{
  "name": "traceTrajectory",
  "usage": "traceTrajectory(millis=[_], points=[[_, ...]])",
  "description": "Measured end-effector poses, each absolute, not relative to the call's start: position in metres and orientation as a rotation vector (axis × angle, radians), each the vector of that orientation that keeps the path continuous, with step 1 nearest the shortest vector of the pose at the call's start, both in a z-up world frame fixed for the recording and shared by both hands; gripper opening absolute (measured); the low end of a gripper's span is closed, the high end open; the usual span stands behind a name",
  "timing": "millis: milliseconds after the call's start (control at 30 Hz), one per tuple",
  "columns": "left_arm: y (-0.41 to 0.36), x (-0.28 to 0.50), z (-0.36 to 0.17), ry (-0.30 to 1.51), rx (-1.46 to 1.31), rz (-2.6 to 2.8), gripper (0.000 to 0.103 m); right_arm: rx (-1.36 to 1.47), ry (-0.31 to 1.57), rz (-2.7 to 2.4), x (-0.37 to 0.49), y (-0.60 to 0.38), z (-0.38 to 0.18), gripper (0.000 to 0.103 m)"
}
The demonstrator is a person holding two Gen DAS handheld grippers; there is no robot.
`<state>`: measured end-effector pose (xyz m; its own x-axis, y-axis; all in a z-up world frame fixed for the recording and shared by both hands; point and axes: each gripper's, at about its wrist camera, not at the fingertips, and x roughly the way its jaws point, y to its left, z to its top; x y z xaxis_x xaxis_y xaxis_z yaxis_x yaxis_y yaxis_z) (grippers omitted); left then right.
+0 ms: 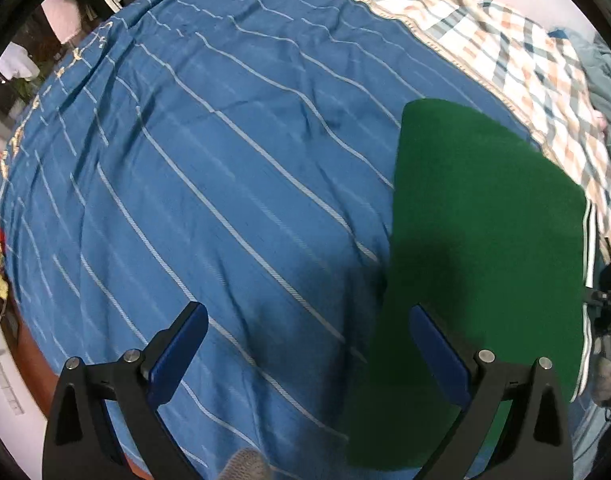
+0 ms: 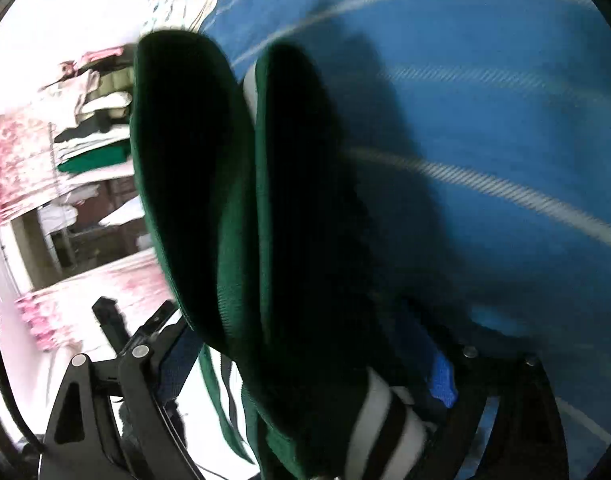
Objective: Fold large clothes
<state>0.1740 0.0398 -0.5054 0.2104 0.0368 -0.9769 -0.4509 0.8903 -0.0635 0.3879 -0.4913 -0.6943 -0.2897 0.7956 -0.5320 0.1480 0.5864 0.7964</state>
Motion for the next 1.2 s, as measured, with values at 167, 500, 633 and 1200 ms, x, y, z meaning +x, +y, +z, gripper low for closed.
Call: traceTrajectory(millis=[167,500,633,1200], points=[[0.048,0.179,-0.506,1.287,-0.347,0.279,0.103,0.857,1.761,0.669,0.373,-0.486,-0.695,0.060],[0.051,0.234,-0.533,1.319,-0.483,-0.156,0.103,1.170,1.687,0.355,0.248,-0.520,-0.666,0.051],[0.026,0.270,-0.563,1.377,-0.520,-0.393,0.103,1.039,1.634,0.325,0.248,-0.524,-0.664,0.070],[-0.004,0.312,-0.509,1.282,-0.410,-0.571,0.086,1.119,1.491,0.429,0.268,-0.484,-0.634,0.045]])
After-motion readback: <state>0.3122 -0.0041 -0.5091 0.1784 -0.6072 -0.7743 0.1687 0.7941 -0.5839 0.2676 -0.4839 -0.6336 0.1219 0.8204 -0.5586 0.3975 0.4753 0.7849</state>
